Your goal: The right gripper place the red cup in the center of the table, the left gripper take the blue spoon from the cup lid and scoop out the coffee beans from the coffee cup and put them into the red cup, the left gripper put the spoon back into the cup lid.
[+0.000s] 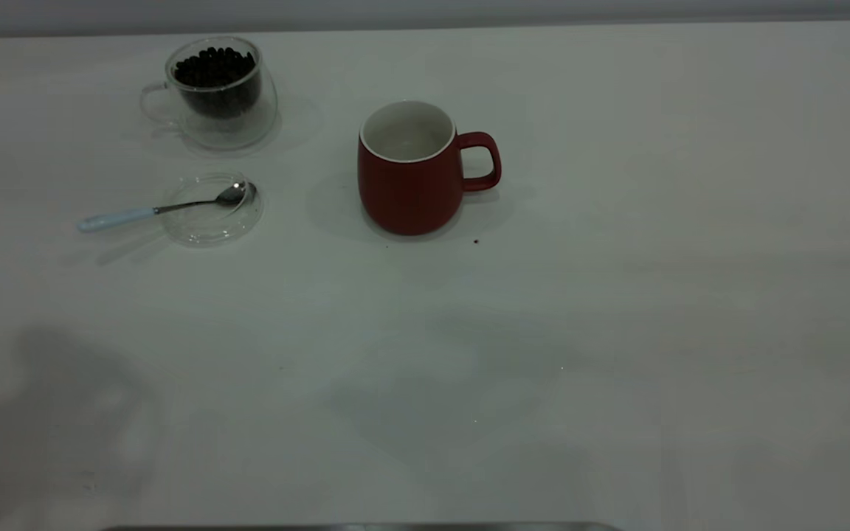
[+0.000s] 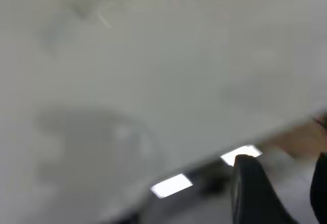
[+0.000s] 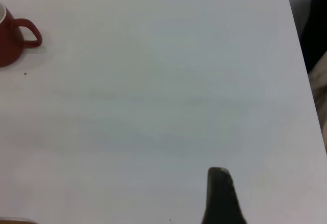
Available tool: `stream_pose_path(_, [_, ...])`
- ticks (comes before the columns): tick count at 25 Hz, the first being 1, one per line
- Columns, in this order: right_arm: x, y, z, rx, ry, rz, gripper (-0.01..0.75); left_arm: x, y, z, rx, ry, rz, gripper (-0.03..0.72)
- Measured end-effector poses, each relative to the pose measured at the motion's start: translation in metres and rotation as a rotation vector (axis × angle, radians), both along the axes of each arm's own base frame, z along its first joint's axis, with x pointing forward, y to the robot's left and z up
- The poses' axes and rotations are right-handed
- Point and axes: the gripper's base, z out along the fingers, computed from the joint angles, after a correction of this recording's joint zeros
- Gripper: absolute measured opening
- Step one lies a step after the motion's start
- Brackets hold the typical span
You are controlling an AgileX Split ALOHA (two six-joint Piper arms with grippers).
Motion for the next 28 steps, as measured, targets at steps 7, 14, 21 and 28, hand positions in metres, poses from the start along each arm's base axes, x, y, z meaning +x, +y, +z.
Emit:
stream_pose_path(7, [0.0, 0.0, 0.0, 0.0, 0.0, 0.0, 0.531, -0.057, 0.007, -0.013, 0.007, 0.142, -0.007, 0.338])
stream_pose_path(14, [0.0, 0.0, 0.0, 0.0, 0.0, 0.0, 0.531, -0.118, 0.042, 0.009, 0.207, -0.02, 0.19, 0.338])
stream_pose_path(21, [0.0, 0.0, 0.0, 0.0, 0.0, 0.0, 0.531, -0.161, 0.055, 0.006, 0.174, -0.307, 0.284, 0.338])
stream_pose_path(28, [0.0, 0.0, 0.0, 0.0, 0.0, 0.0, 0.531, -0.185, 0.061, 0.0, 0.165, -0.438, 0.31, 0.338])
